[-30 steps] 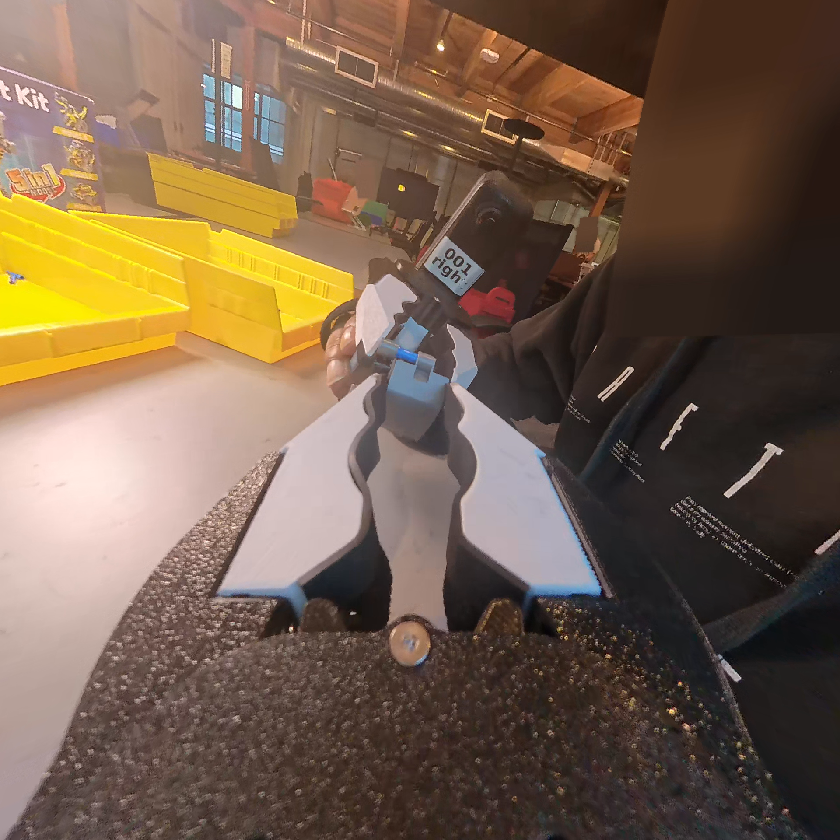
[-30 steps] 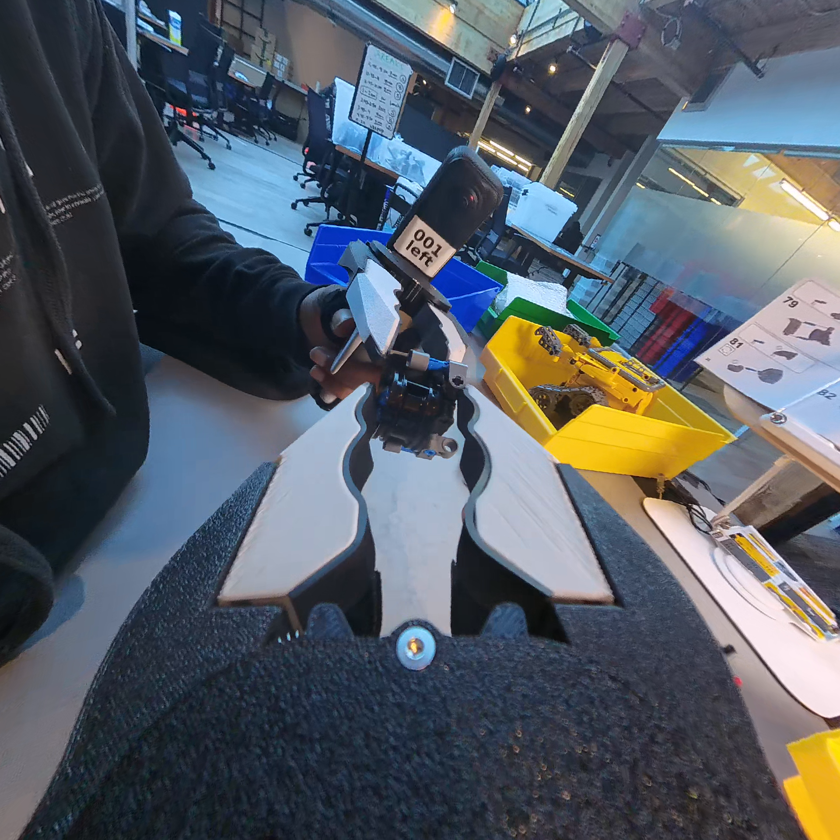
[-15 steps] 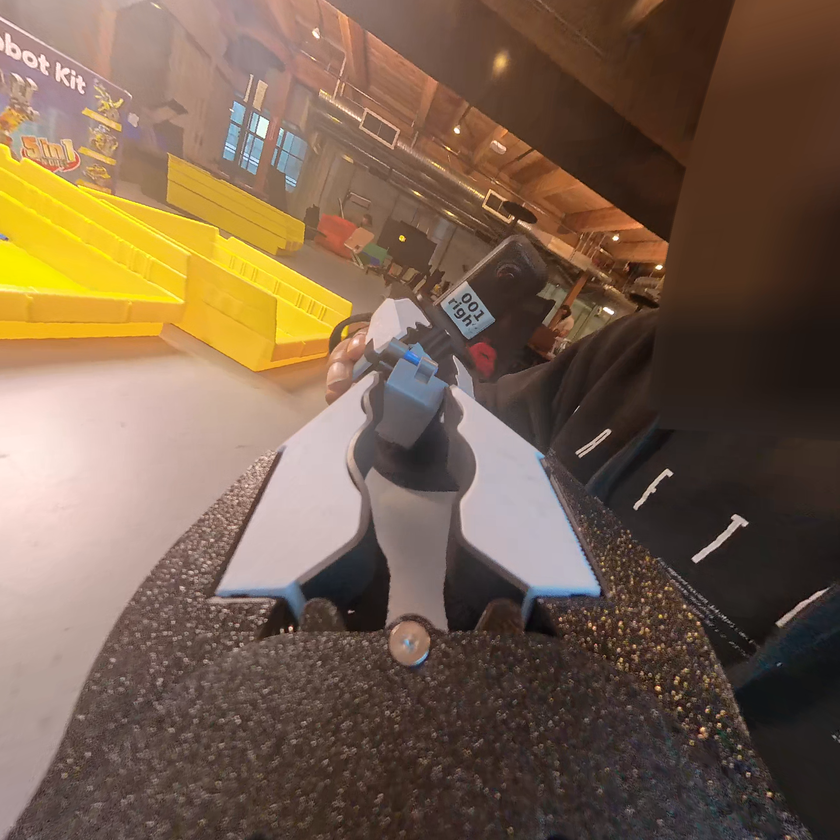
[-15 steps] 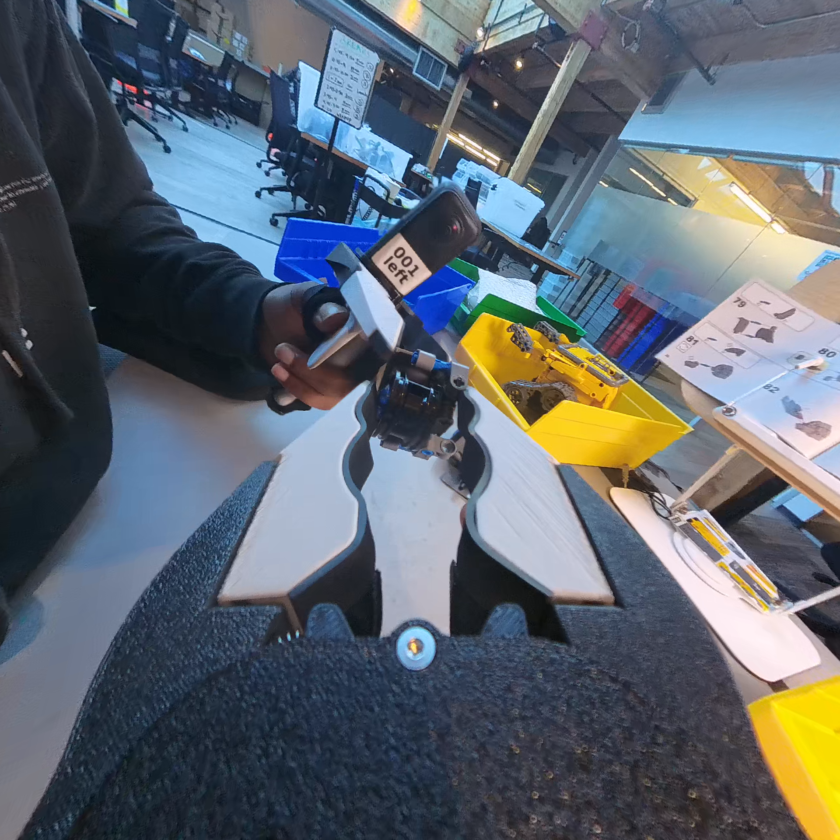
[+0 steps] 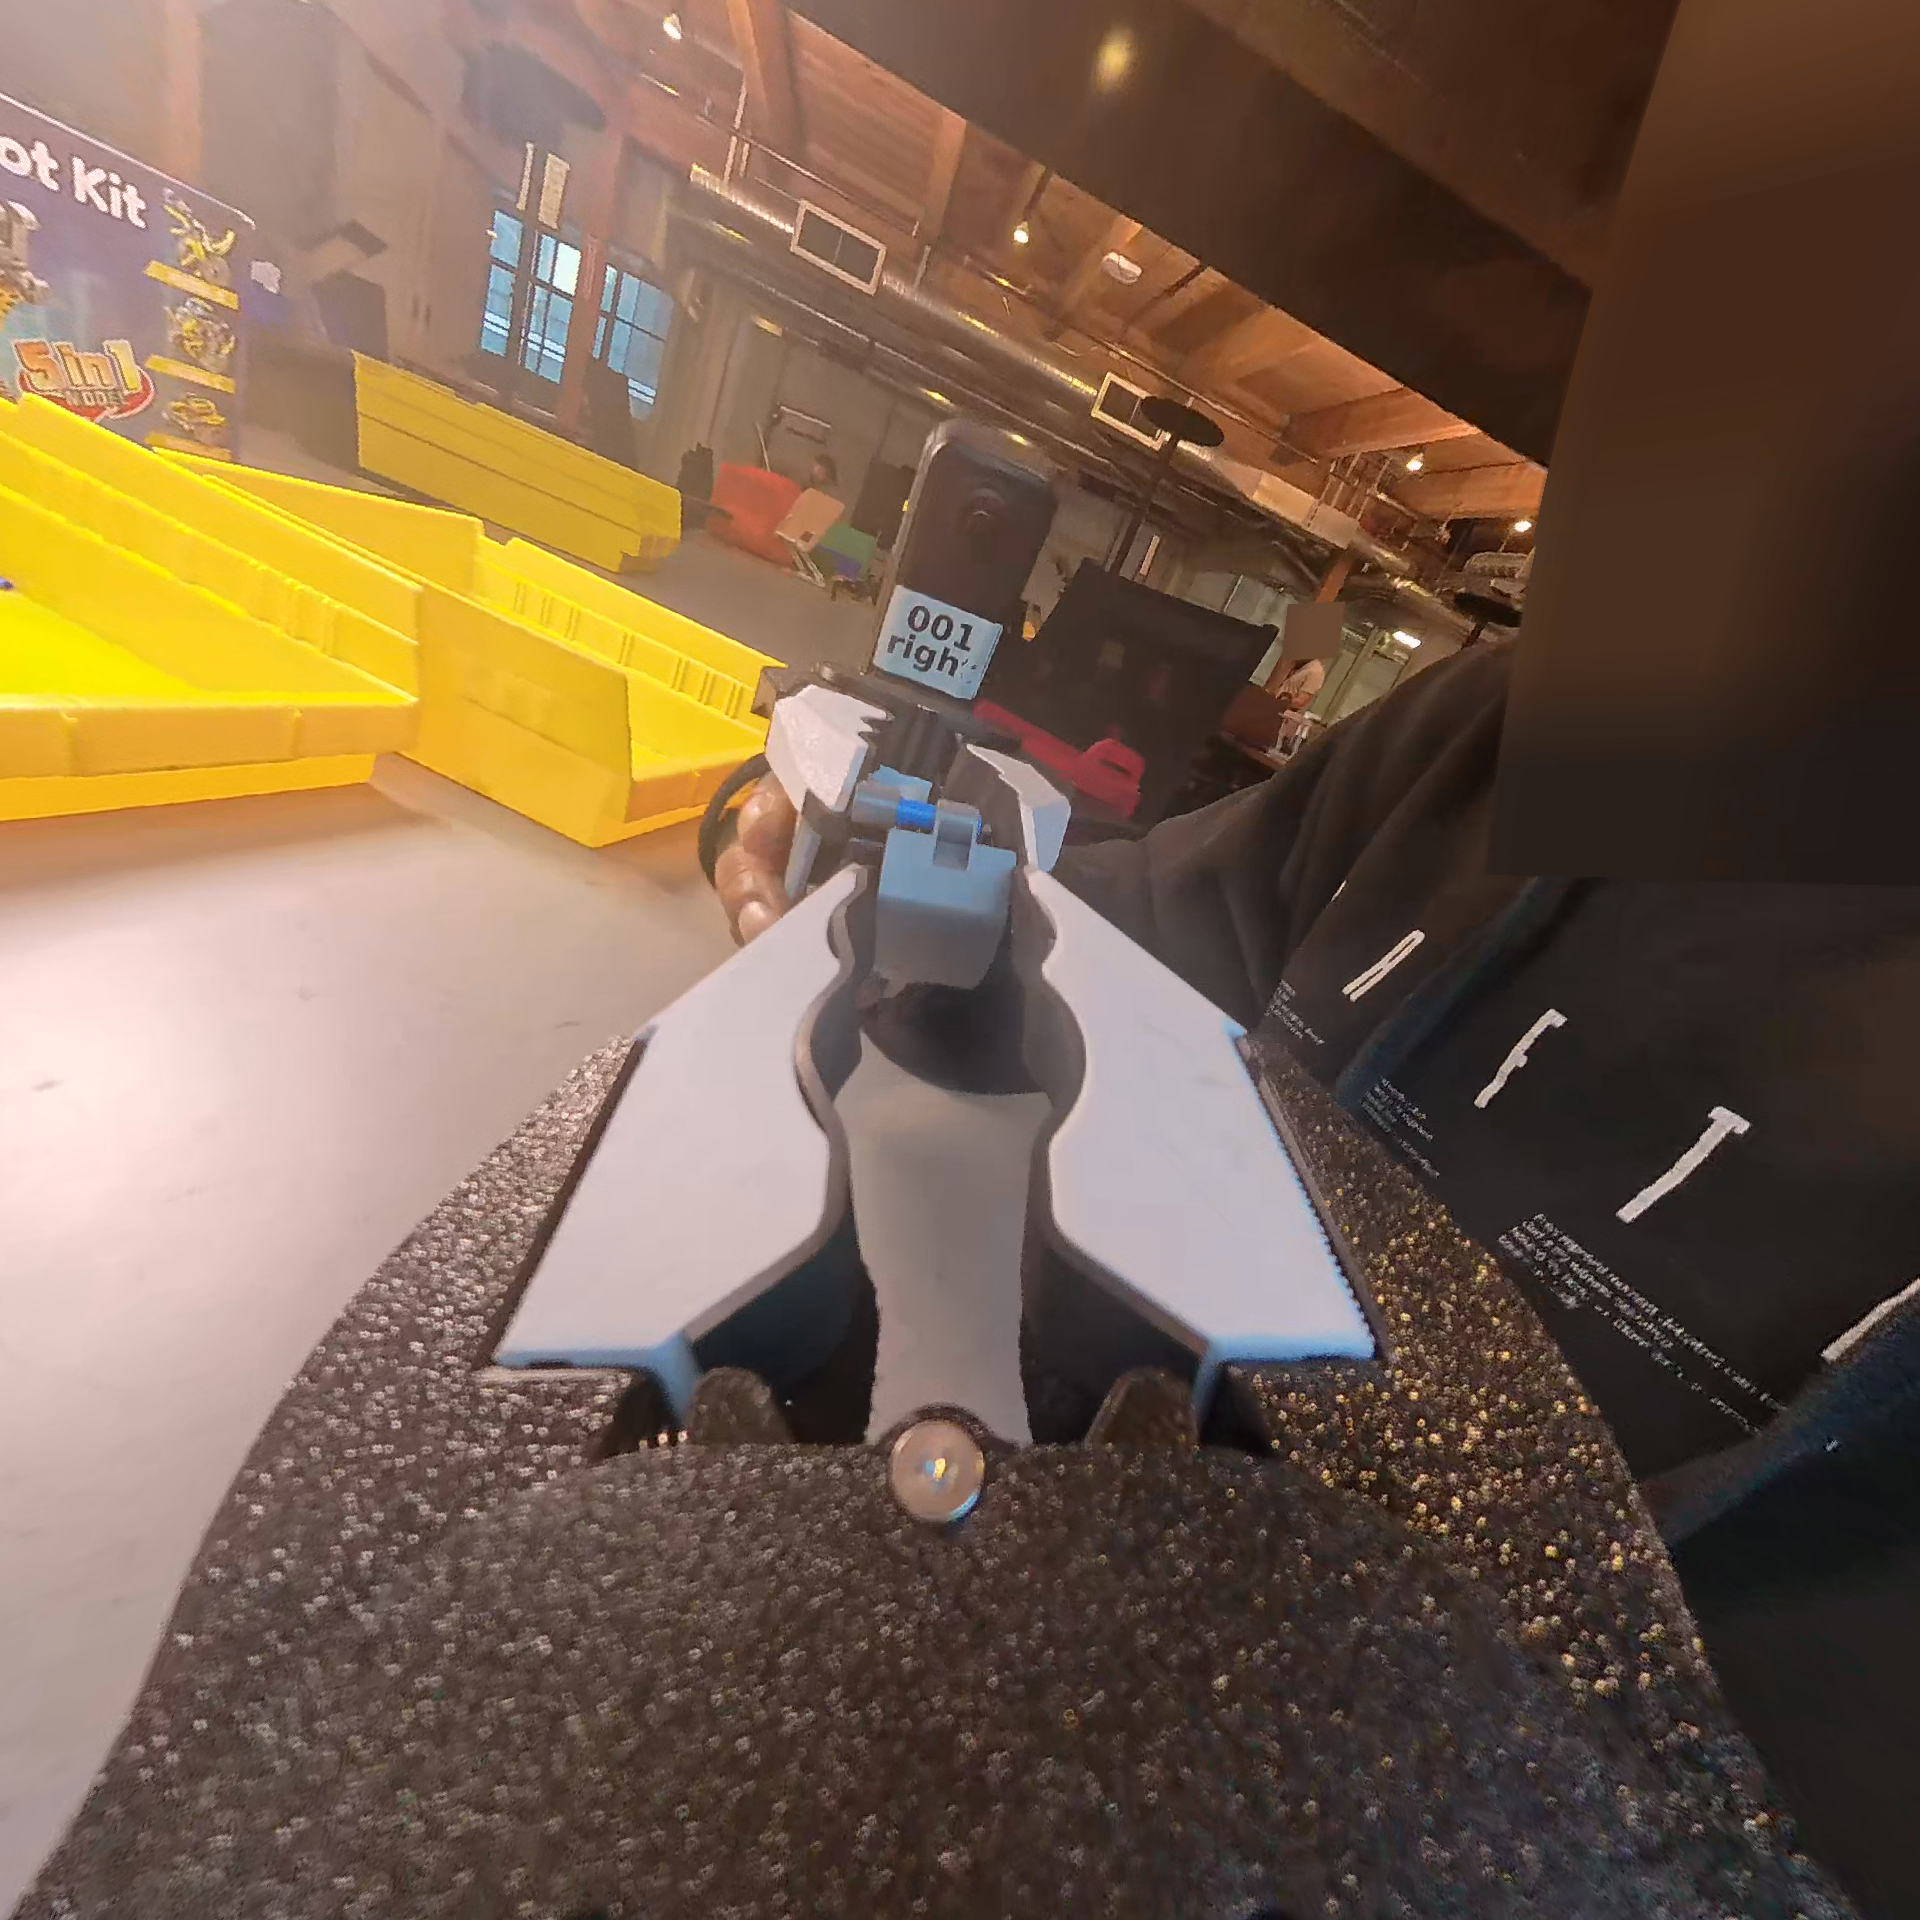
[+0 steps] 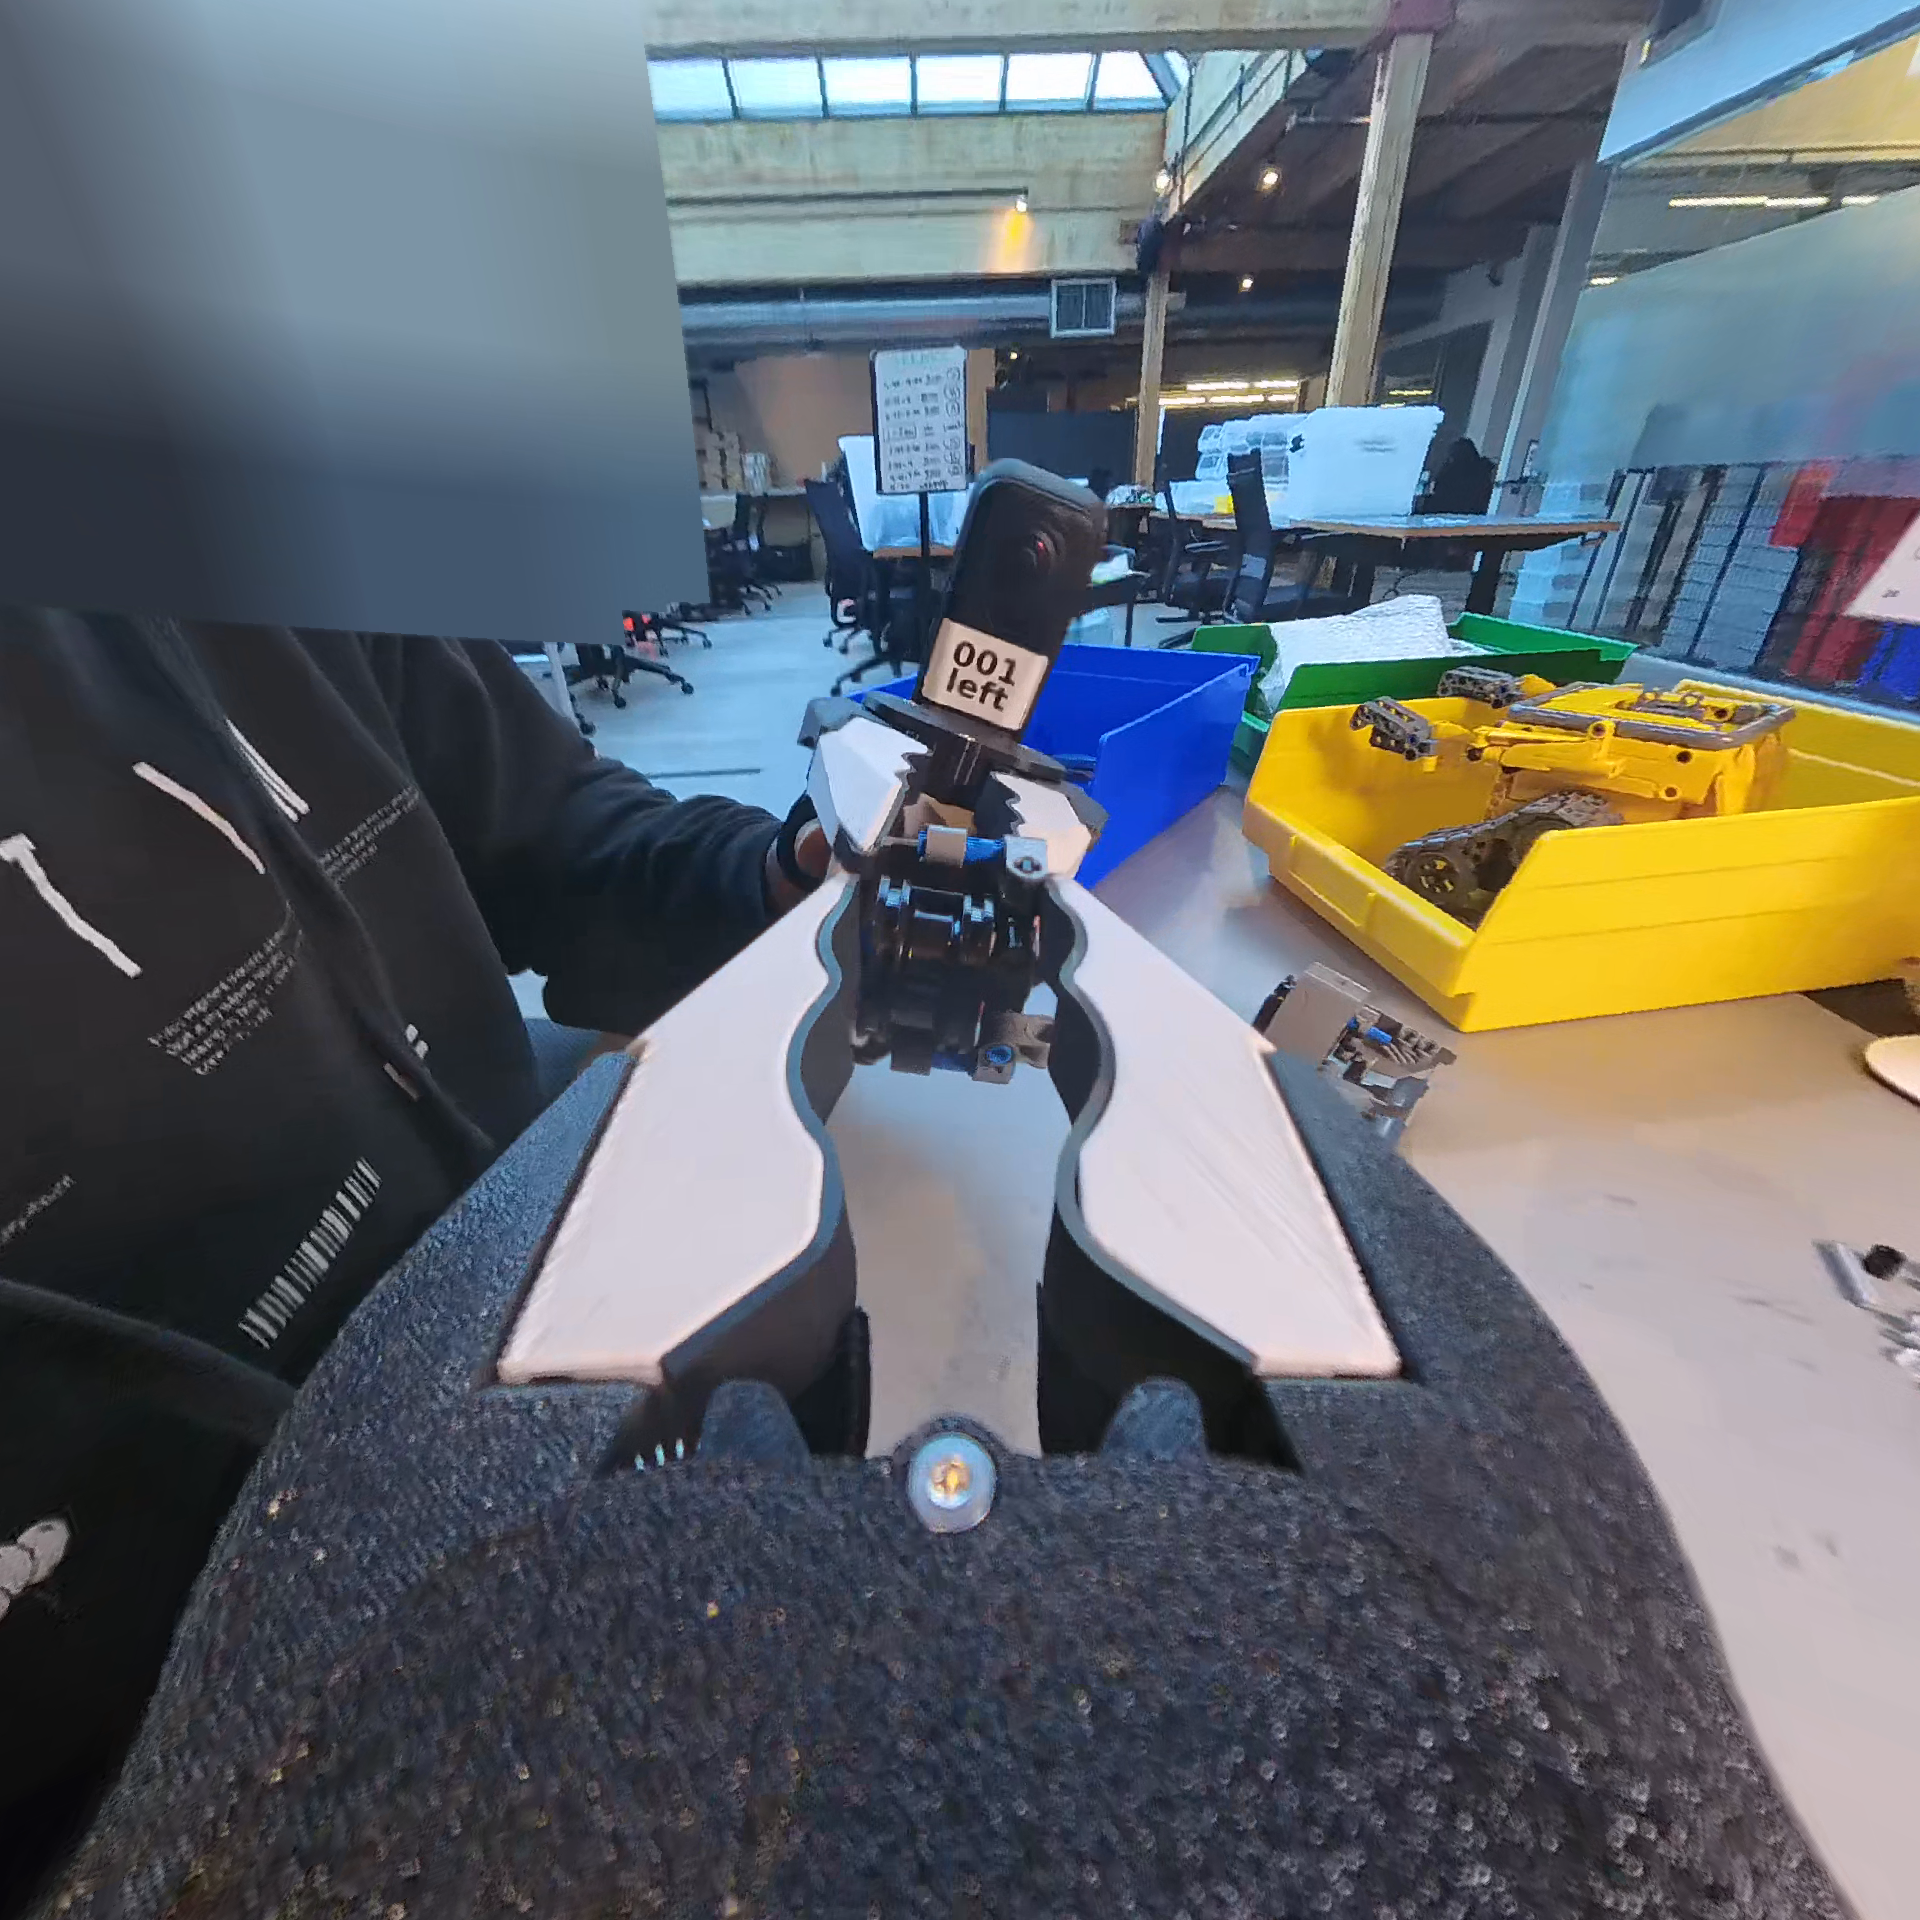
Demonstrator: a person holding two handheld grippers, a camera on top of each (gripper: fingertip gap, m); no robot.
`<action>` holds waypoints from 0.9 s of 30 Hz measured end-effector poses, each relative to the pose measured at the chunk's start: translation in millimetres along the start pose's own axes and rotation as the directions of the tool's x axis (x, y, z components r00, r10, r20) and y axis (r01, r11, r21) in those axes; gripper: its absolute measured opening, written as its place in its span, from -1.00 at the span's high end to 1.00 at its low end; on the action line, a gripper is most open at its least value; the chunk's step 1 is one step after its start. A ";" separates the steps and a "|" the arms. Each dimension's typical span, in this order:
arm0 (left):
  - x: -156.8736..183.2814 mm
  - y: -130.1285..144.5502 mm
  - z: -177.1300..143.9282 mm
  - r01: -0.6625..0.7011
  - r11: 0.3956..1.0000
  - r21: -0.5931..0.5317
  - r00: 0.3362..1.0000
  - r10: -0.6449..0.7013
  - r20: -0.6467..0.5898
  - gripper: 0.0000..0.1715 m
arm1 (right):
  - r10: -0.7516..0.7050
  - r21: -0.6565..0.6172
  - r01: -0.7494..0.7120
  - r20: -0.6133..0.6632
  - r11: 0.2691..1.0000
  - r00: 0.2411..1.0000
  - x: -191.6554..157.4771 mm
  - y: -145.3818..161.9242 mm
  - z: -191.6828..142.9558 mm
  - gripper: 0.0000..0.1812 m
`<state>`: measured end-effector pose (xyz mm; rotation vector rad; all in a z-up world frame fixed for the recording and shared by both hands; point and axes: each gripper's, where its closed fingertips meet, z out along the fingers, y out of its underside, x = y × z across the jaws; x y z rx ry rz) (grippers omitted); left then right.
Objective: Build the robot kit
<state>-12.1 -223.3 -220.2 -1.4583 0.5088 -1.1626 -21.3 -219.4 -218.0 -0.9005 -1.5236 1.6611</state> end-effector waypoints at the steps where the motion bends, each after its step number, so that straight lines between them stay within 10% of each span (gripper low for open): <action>1: -0.5 1.5 0.0 -0.037 0.999 -0.014 0.999 0.037 0.016 0.71 | 0.030 0.013 -0.030 0.006 0.999 1.000 0.7 -0.7 0.1 0.65; 6: 1.3 3.4 0.7 -0.209 0.976 -0.062 0.973 0.214 0.088 0.72 | 0.066 0.068 -0.067 0.019 0.995 0.998 -0.6 -8.2 0.1 0.68; 27: 12.1 10.1 2.0 -0.117 0.989 -0.086 0.993 0.115 -0.028 0.73 | -0.068 0.002 0.068 0.088 0.998 0.994 -16.9 -1.1 -1.9 0.63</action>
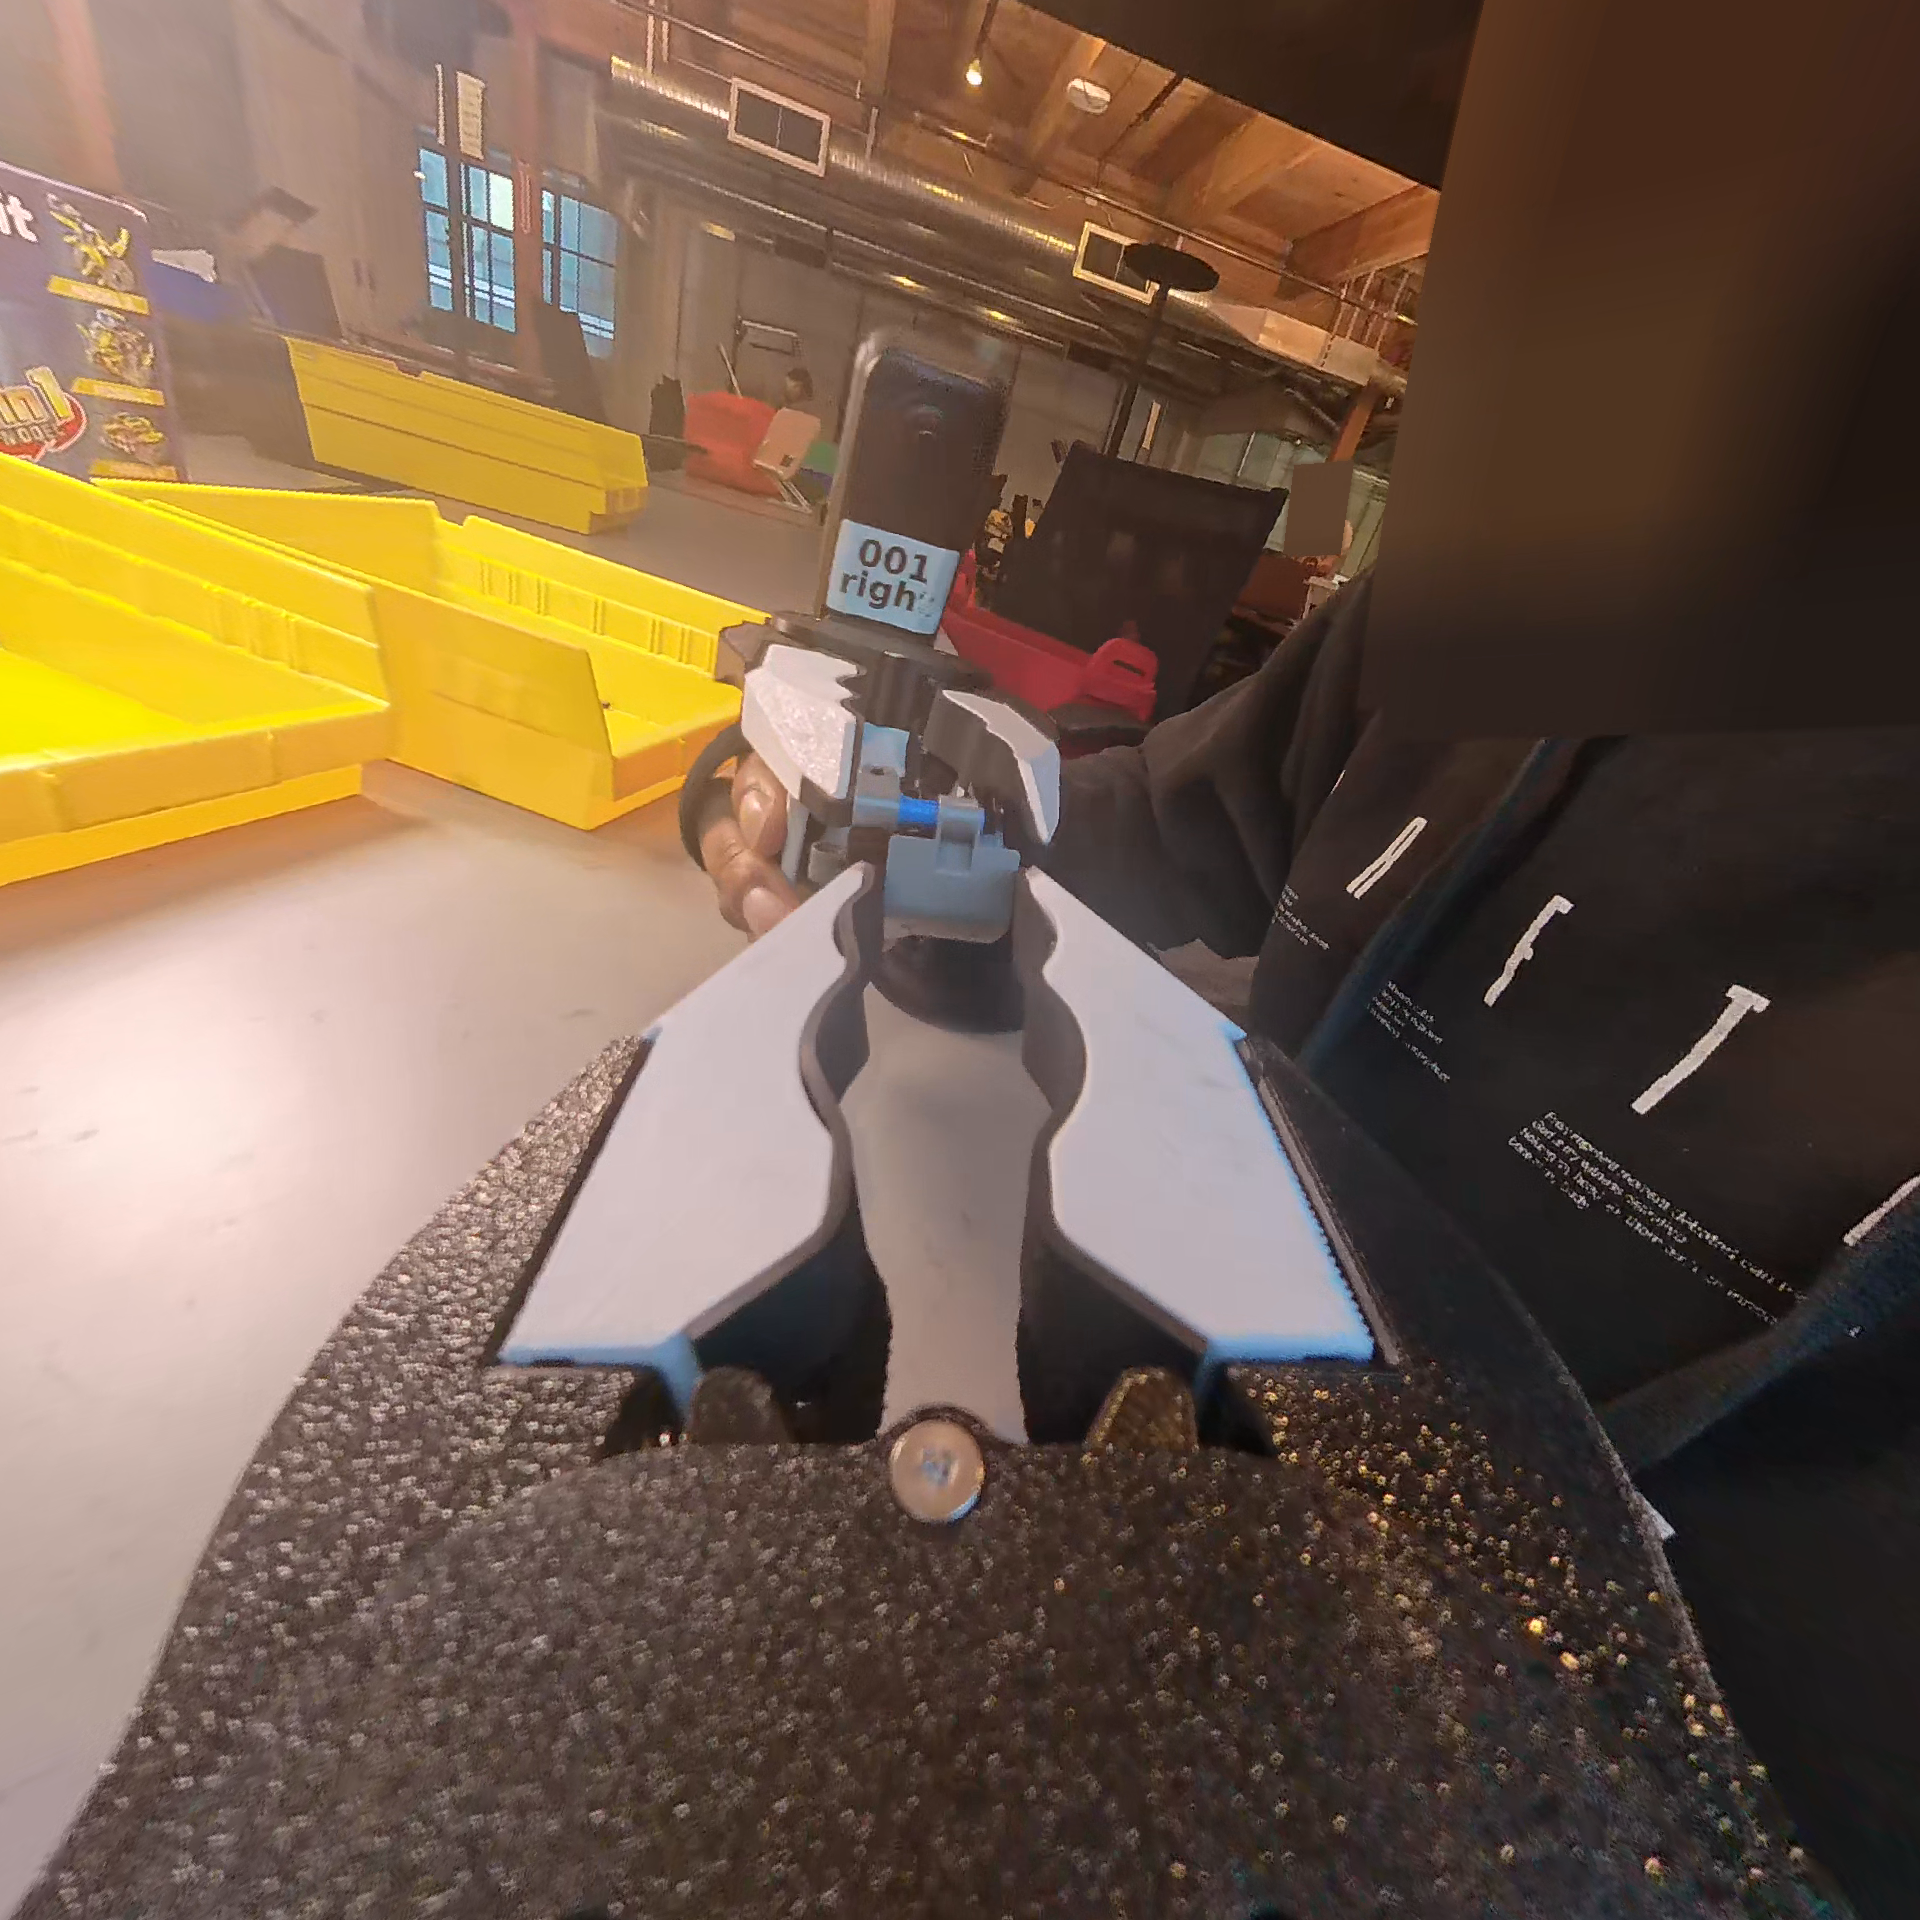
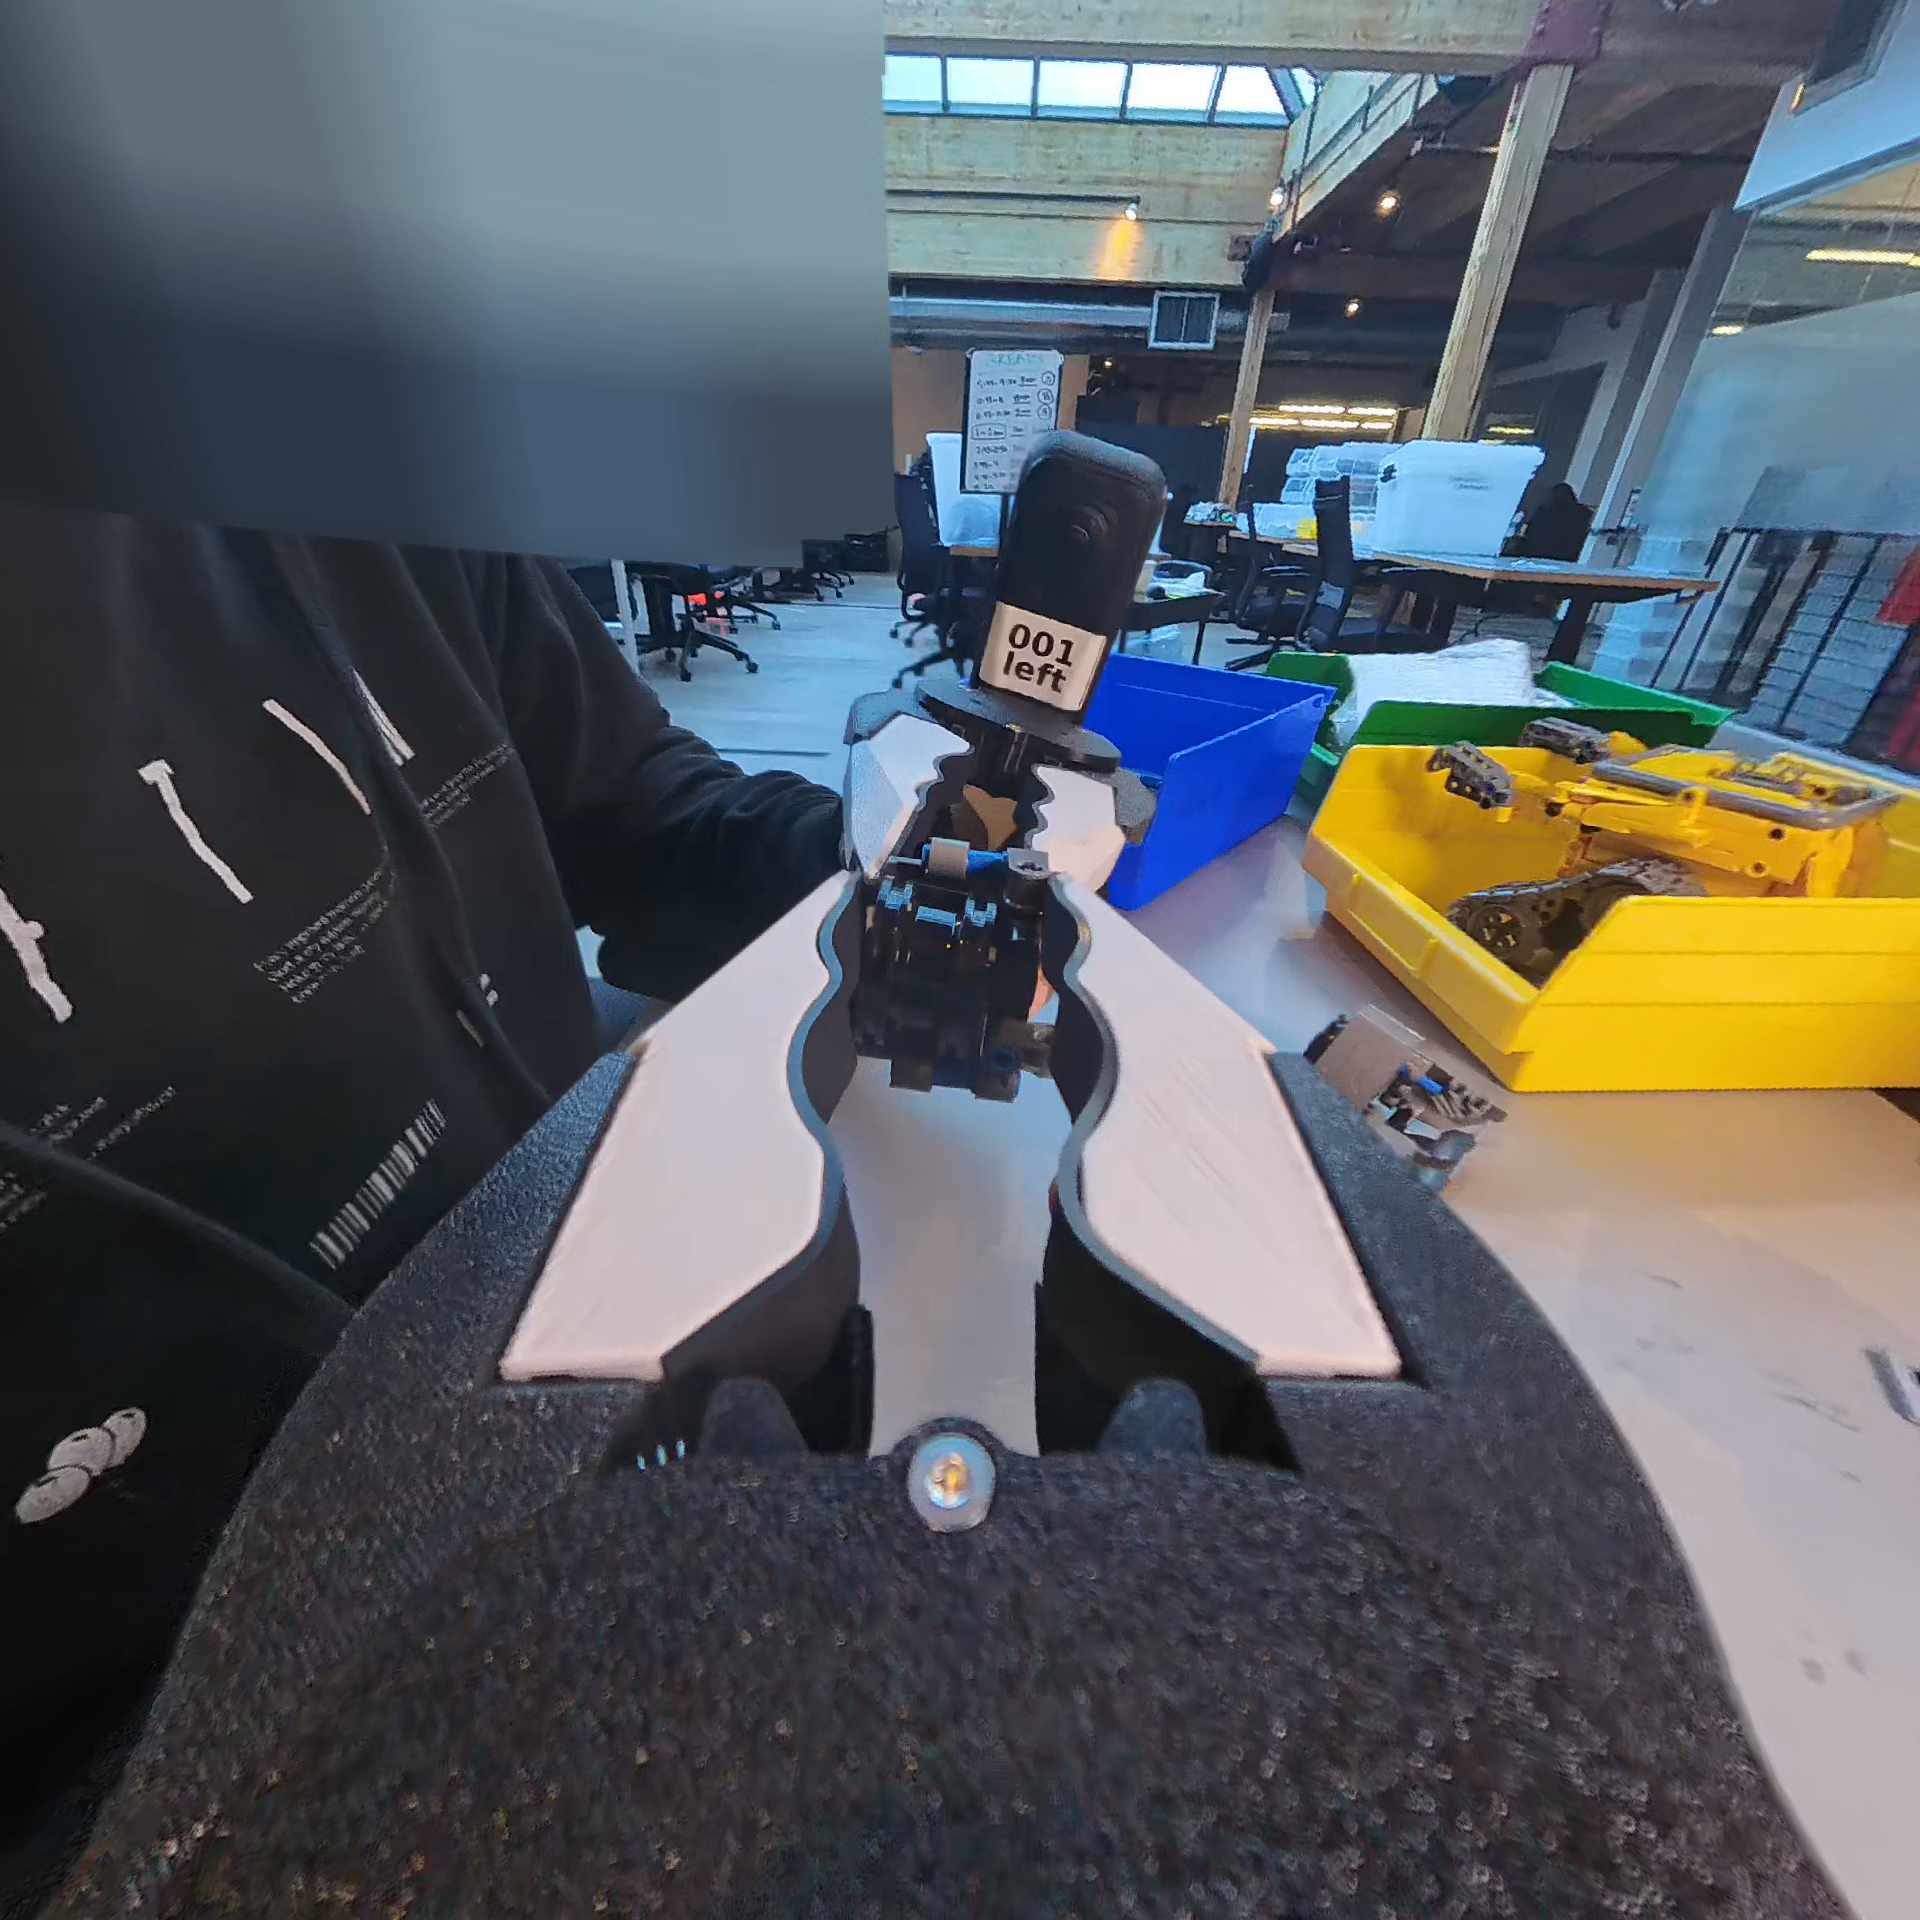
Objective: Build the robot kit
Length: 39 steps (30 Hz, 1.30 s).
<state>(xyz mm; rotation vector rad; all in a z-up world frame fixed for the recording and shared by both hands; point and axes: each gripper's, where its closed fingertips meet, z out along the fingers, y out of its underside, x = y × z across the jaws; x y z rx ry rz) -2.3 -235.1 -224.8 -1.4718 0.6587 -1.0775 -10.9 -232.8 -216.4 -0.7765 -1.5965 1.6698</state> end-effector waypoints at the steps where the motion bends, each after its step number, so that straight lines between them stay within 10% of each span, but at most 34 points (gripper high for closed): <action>1: -0.4 -1.0 -0.3 0.009 1.000 0.010 1.000 -0.009 0.000 0.73 | -0.028 -0.004 0.028 -0.014 1.000 0.999 -0.3 -0.5 0.6 0.64; 39: -13.2 -27.7 0.9 0.010 0.980 0.198 0.993 -0.032 0.109 0.73 | -0.177 -0.031 0.174 -0.228 0.984 0.958 15.1 -17.7 -2.9 0.68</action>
